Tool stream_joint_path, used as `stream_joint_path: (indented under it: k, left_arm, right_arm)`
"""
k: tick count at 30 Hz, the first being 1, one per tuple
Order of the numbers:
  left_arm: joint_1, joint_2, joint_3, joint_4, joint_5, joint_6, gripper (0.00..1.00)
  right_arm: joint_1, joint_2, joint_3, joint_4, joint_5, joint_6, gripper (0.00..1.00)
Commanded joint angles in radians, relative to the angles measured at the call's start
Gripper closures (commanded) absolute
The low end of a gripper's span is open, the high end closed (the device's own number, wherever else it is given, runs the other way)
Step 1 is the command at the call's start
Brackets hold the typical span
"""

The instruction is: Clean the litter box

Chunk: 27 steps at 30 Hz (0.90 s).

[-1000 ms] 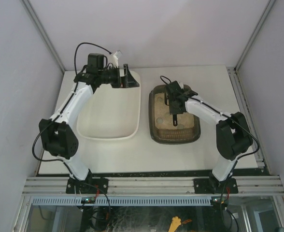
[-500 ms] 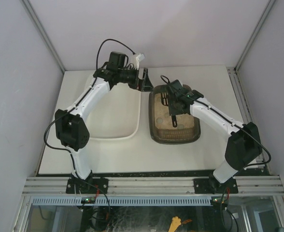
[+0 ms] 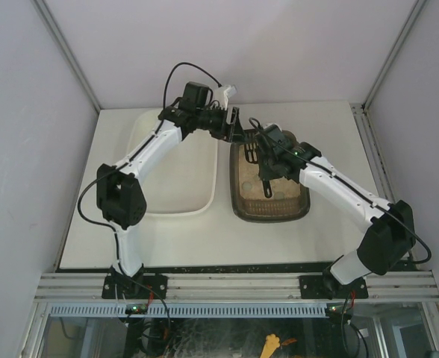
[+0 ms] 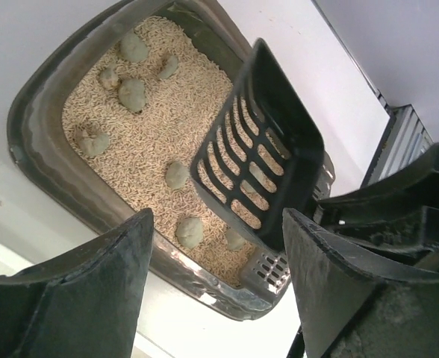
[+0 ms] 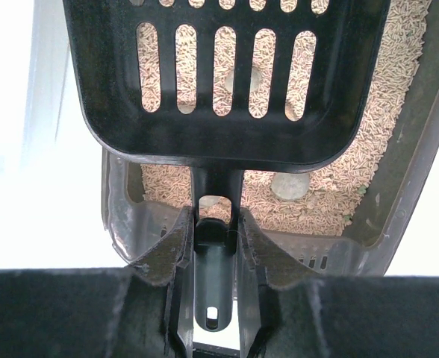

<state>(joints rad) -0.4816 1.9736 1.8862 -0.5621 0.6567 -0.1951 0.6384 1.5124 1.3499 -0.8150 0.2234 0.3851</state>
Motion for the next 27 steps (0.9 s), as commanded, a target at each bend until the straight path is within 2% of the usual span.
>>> stream_joint_path:
  k: [1,9,14,19,20,22,24,25,27]
  left_arm:
    - [0.004,0.0,0.044,0.052,-0.026,-0.024,0.27]
    - [0.004,0.031,0.053,0.102,0.046,-0.097,0.29]
    - [0.005,0.039,0.026,0.125,0.069,-0.123,0.48]
    - [0.004,0.005,-0.057,0.174,0.051,-0.126,0.75]
    - [0.004,-0.002,-0.067,0.179,0.047,-0.125,0.83]
    - [0.004,-0.018,-0.084,0.188,0.042,-0.13,0.98]
    - [0.004,-0.044,-0.117,0.219,0.048,-0.156,1.0]
    - [0.009,-0.06,-0.143,0.244,0.05,-0.177,1.0]
    - [0.026,-0.091,-0.189,0.309,0.047,-0.227,1.0]
  right_arm:
    - [0.026,-0.054,0.014,0.008,-0.01,0.026,1.0]
    - [0.057,-0.065,0.0,0.026,-0.032,0.045,1.0]
    - [0.062,-0.076,-0.013,0.049,-0.039,0.047,1.0]
    - [0.061,-0.085,-0.014,0.053,-0.043,0.041,1.0]
    - [0.061,-0.088,-0.014,0.053,-0.042,0.041,0.97]
    - [0.06,-0.107,-0.035,0.072,-0.048,0.043,0.78]
    - [0.05,-0.155,-0.082,0.118,-0.076,0.052,0.56]
    - [0.036,-0.188,-0.108,0.156,-0.114,0.062,0.49]
    - [-0.023,-0.272,-0.219,0.242,-0.218,0.104,0.44]
